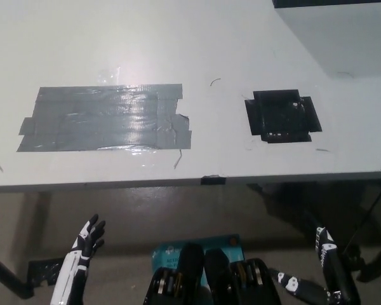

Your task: A tripod is kept on the middle of the desk infront of the robot and the robot grabs one of its legs to pick it up and hands it to a person

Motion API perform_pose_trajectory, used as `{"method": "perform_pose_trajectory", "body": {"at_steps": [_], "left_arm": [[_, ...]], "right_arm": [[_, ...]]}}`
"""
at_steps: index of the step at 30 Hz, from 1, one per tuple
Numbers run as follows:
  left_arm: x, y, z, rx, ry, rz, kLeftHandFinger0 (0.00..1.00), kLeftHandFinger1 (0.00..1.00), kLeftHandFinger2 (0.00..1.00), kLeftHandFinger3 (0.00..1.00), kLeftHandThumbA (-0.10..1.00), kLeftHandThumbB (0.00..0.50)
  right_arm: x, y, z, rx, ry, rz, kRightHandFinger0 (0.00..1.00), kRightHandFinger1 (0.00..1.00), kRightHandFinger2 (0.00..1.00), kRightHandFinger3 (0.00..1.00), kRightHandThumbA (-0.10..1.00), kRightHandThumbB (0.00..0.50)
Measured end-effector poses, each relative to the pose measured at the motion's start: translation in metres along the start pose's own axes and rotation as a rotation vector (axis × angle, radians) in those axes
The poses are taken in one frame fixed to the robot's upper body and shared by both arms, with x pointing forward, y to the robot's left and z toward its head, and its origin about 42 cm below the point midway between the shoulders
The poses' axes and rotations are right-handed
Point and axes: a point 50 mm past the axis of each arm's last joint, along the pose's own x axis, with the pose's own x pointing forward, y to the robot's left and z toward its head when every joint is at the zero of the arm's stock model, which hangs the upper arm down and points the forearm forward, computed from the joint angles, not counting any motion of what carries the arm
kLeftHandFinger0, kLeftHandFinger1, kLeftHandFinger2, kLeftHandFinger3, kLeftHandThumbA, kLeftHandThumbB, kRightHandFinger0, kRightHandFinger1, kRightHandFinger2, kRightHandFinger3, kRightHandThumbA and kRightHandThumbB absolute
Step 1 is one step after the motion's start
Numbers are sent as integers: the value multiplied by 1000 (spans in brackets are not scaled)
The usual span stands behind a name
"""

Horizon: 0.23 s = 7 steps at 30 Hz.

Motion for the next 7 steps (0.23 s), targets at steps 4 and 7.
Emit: {"method": "perform_pose_trajectory", "body": {"at_steps": [4, 7], "left_arm": [[-8, -3, 1, -6, -1, -2, 1000, 1000, 1000, 1000, 1000, 98], [-14, -4, 0, -7, 7, -6, 1000, 1000, 1000, 1000, 1000, 87]], "right_arm": [[-11, -1, -1, 24, -4, -2, 1000, 1000, 1000, 1000, 876, 146], [-17, -1, -4, 38, 8, -4, 1000, 1000, 1000, 1000, 883, 152]]}}
